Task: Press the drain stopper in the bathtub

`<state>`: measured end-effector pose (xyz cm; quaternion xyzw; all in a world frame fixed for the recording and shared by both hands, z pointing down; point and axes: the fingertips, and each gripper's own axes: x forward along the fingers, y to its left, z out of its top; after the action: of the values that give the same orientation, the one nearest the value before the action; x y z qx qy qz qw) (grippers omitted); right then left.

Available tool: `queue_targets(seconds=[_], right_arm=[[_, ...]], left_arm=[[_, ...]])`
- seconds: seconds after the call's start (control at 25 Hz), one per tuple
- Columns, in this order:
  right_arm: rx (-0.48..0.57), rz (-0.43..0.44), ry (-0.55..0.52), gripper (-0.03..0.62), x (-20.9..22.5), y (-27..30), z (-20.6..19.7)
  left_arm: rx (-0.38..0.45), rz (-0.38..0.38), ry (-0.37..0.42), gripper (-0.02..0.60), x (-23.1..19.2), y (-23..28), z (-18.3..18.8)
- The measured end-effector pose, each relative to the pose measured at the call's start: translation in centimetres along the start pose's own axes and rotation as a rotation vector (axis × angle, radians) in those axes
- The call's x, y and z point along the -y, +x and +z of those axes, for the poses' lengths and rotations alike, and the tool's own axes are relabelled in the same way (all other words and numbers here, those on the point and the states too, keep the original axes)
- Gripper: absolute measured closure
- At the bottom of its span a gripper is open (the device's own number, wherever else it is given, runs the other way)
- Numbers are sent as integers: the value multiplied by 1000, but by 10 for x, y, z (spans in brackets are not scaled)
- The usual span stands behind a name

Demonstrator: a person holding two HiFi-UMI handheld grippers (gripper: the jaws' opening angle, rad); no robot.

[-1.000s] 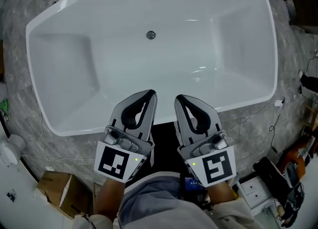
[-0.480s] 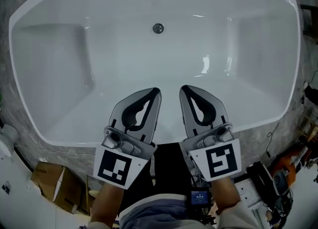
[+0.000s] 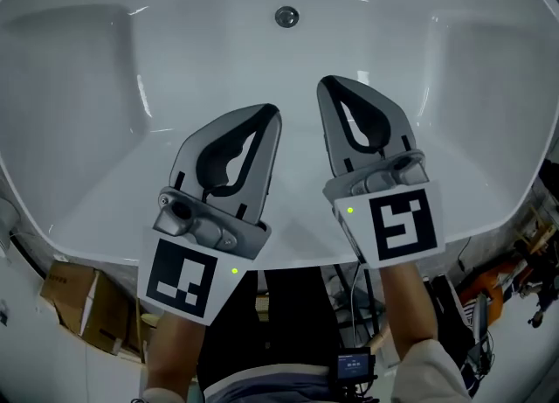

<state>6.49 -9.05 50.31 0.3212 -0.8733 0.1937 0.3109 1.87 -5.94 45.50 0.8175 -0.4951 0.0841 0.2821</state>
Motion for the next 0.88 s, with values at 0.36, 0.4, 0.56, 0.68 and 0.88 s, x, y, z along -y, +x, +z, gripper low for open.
queue_targets(seconds=[0.36, 0.4, 0.56, 0.68, 0.88], right_arm=[[-44, -18, -71, 577, 17, 40, -24], [-51, -21, -82, 577, 18, 43, -25], [-78, -17, -126, 577, 23, 66, -35], [-109, 8, -143, 577, 26, 113, -62], [-170, 46, -186, 577, 31, 168, -103]], left_arm=[[-39, 26, -12, 575, -4, 3, -23], [-46, 30, -12, 575, -4, 3, -25], [-71, 55, -19, 575, -15, 10, -40], [-103, 72, -26, 575, -42, 33, -75], [-139, 89, -53, 575, -69, 63, -113]])
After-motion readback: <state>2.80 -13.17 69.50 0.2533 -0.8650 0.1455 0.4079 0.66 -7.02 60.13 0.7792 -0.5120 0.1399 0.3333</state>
